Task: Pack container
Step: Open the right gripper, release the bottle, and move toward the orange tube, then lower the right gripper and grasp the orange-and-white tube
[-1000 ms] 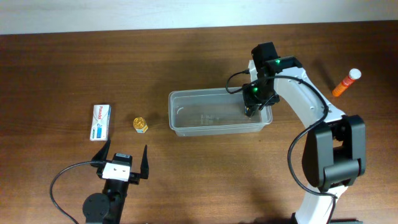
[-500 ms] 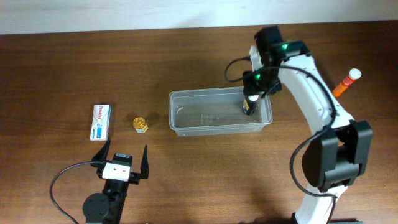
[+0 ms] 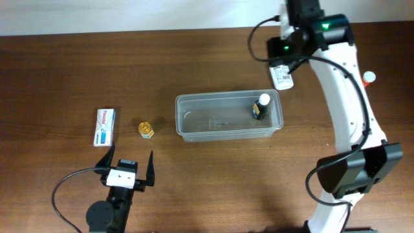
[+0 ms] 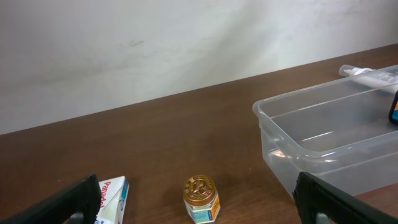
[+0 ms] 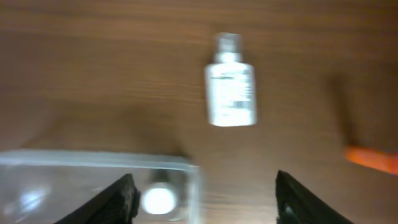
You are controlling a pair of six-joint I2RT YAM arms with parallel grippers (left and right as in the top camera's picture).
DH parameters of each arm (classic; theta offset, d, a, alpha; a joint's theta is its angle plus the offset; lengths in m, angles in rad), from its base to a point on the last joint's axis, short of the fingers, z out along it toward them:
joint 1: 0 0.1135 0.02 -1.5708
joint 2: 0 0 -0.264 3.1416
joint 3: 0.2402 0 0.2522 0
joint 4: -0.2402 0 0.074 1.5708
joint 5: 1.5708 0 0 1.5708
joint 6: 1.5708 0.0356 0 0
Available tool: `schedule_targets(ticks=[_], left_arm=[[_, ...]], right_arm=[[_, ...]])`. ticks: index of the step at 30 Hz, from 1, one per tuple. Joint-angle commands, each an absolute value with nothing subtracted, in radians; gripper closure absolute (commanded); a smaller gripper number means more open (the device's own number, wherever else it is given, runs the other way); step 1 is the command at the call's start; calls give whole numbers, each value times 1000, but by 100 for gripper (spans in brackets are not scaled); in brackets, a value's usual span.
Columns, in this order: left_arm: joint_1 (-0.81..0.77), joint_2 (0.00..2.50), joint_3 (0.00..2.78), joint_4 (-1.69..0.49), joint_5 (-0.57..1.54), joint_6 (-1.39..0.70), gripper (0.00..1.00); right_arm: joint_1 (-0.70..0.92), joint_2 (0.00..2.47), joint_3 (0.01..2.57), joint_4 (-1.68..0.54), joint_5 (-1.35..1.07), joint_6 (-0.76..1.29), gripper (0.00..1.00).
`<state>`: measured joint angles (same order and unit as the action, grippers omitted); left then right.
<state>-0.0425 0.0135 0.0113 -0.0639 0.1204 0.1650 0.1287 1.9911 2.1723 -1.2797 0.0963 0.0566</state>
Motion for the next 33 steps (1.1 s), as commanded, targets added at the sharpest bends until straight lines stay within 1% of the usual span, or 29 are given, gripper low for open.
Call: schedule_targets(ticks=[1, 4, 6, 10, 13, 16, 25, 33], left_arm=[[-37, 6, 9, -68, 124, 178, 1], [-37, 6, 9, -68, 124, 178, 1], [-37, 6, 9, -68, 124, 178, 1], [-37, 6, 9, -68, 124, 178, 1], [-37, 6, 9, -68, 124, 178, 1], [-37, 6, 9, -68, 124, 178, 1], [-37, 6, 9, -68, 124, 178, 1], [-37, 6, 9, -68, 124, 178, 1]], right_arm=[[24, 1991, 2183, -1295, 238, 57, 28], [-72, 1991, 2183, -1299, 234, 66, 17], [-137, 1991, 2183, -1299, 212, 98, 13], [-242, 1994, 2182, -1295, 105, 113, 13], [-306, 2003, 2182, -1282, 97, 114, 14], [-357, 2032, 2176, -1253, 96, 114, 17], [-382, 2149, 2176, -1208, 64, 113, 18], [-408, 2173, 2176, -1162, 64, 113, 18]])
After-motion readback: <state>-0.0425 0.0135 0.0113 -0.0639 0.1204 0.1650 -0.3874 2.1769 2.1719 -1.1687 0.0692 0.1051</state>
